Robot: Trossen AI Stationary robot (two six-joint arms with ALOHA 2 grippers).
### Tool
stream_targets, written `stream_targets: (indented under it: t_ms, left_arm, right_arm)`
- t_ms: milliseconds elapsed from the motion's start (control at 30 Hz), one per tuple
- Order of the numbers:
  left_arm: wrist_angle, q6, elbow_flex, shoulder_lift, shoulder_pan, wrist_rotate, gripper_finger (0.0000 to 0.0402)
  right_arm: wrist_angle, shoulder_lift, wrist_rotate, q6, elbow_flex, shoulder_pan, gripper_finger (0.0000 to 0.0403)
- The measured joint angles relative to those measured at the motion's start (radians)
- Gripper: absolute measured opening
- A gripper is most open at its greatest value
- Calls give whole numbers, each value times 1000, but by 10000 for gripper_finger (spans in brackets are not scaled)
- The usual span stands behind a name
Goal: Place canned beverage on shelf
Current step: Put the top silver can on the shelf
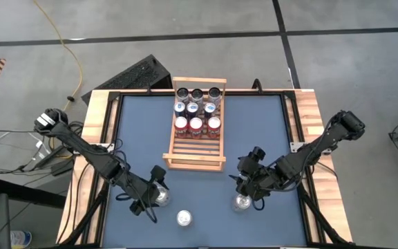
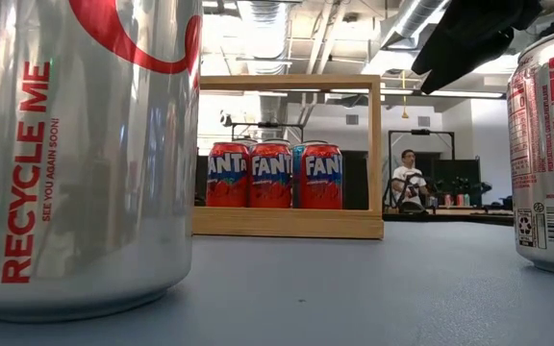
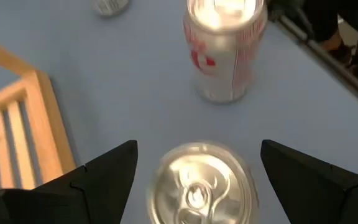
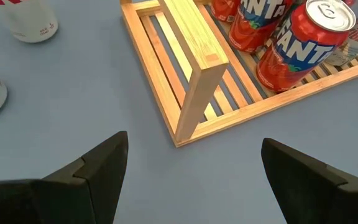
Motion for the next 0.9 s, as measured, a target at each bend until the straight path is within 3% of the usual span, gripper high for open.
stream_targets:
  t_ms: [200,267,333,400,500,667,900]
  left_arm:
    - [-58,-56,124,-1,0,-71,328]
    - [-30,-147,141,-1,-1,-180,329]
    - [-41,-303,143,12,-6,-340,329]
    - [-102,-484,142,36,-13,-425,329]
    - [-163,-698,154,76,-17,-372,329]
    - [-340,-825,308,177,-19,-246,329]
    - [-707,-933,568,377,-57,-306,329]
  right_arm:
    - [-4,0,-1,-17,0,0,337]
    - [-4,0,-2,-25,0,0,337]
    - [-4,0,-3,-27,0,1,337]
    - [-6,0,-4,-27,0,2,337]
    - [-20,0,-8,-29,0,3,337]
    - [-50,0,-11,-29,0,2,337]
    - [-56,0,-19,-41,0,18,337]
